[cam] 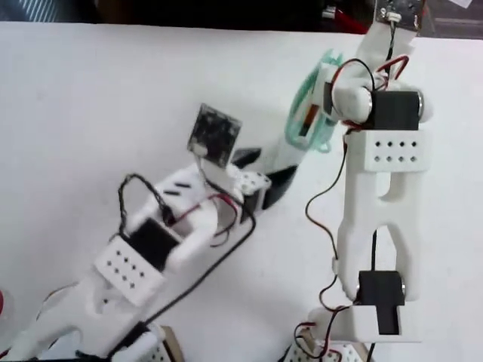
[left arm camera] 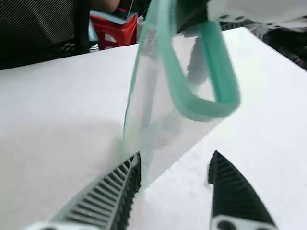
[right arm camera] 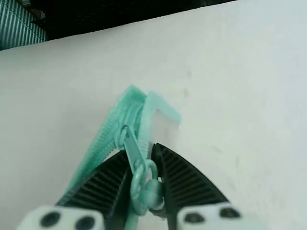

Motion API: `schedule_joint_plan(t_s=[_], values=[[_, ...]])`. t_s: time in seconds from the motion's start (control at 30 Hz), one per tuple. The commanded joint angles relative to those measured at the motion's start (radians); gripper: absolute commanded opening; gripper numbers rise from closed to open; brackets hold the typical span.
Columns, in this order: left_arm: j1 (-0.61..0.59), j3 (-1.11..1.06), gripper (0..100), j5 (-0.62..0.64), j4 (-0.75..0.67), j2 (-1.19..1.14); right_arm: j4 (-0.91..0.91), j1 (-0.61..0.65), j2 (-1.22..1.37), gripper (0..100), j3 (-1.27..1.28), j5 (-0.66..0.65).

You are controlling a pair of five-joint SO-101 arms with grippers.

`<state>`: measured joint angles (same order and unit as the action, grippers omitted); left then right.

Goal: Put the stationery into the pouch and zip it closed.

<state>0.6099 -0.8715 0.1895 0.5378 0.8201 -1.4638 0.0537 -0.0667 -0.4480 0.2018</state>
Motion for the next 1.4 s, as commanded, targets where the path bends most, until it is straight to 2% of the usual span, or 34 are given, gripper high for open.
schedule_joint_plan(t_s=[0.0,0.13,0.33,0.67,0.87,1.1,1.23,1.37], values=[[0.053,-0.074,23,-0.006,-0.118,0.11,-0.002,-0.005,0.002,2.2,-0.055,0.028],[0.031,-0.106,23,-0.005,-0.203,0.117,-0.012,0.005,0.076,2.2,-0.054,0.037],[-0.022,-0.091,23,0.002,-0.376,-0.116,-0.03,0.005,0.102,2.1,-0.055,0.08],[-0.012,0.072,20,0.002,-0.405,-0.355,-0.027,0.004,0.111,2.1,-0.055,0.078],[-0.041,0.126,17,-0.011,-0.543,-0.552,-0.038,-0.001,0.104,2.1,-0.052,0.077],[-0.033,0.13,8,-0.245,-0.715,-0.65,-0.051,-0.035,0.113,2.1,-0.049,0.038],[-0.031,0.103,2,-0.282,-0.735,-0.65,-0.054,-0.053,0.111,2.1,-0.049,0.04],[-0.041,0.051,2,-0.282,-0.733,-0.595,-0.059,-0.054,0.11,2.2,-0.026,0.038]])
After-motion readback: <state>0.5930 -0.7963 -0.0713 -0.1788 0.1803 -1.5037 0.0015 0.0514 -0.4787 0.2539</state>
